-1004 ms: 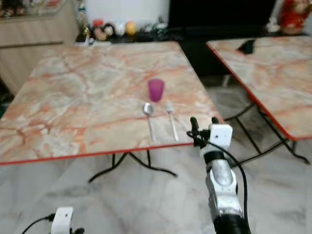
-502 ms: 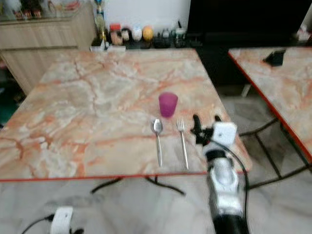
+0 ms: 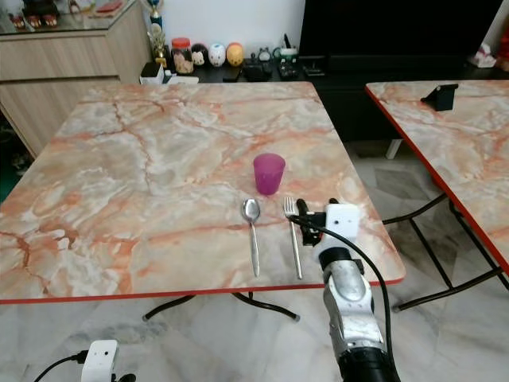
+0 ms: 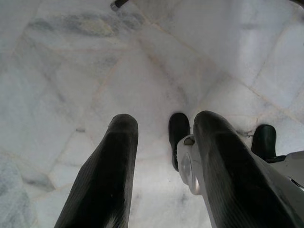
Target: Setting the table
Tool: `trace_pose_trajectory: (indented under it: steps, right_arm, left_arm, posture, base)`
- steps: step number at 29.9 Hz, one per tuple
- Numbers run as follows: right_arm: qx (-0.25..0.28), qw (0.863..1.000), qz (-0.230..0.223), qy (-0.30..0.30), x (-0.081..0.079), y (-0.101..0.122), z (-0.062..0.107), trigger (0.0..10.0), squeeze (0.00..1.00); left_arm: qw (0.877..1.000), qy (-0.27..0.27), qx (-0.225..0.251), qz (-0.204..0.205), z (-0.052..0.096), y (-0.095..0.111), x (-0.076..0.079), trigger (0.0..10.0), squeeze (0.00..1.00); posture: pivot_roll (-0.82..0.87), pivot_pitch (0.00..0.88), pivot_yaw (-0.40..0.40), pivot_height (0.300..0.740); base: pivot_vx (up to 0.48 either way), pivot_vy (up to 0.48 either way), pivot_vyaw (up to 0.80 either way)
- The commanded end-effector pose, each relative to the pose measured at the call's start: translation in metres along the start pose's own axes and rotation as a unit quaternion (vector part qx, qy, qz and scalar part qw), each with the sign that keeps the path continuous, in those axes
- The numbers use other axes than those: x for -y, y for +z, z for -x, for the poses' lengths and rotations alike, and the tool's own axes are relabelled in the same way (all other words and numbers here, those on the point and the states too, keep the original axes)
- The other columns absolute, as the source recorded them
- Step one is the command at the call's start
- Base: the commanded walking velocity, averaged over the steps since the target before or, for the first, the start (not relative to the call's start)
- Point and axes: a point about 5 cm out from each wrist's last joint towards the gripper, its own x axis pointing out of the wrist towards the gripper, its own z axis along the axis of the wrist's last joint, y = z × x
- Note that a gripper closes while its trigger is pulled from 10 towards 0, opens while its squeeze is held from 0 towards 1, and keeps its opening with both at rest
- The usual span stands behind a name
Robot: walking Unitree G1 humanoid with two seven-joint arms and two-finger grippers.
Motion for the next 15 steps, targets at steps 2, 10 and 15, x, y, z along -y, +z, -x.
trace_pose_trajectory:
  steps: [2,10,15]
  right_arm:
    - [-0.003,1.000,0.005,0.000,-0.002,0.004,-0.004,10.0,0.00]
    - [-0.005,0.999,-0.021,-0.031,0.007,0.001,-0.001,10.0,0.00]
    - [-0.002,0.999,-0.020,-0.036,0.010,0.002,-0.001,10.0,0.00]
  left_arm:
    - [1.000,0.002,-0.010,-0.008,0.001,-0.004,-0.002,10.0,0.00]
    - [1.000,0.004,-0.012,-0.003,0.001,-0.005,-0.002,10.0,0.00]
    - [1.000,0.004,-0.012,-0.007,0.001,-0.004,-0.003,10.0,0.00]
  posture:
    - [-0.04,0.000,-0.006,0.740]
    - [-0.04,0.000,-0.007,0.740]
    - [-0.04,0.000,-0.005,0.740]
  base:
    - [0.000,0.000,0.00]
    - [0.000,0.129,0.00]
    - [0.000,0.239,0.00]
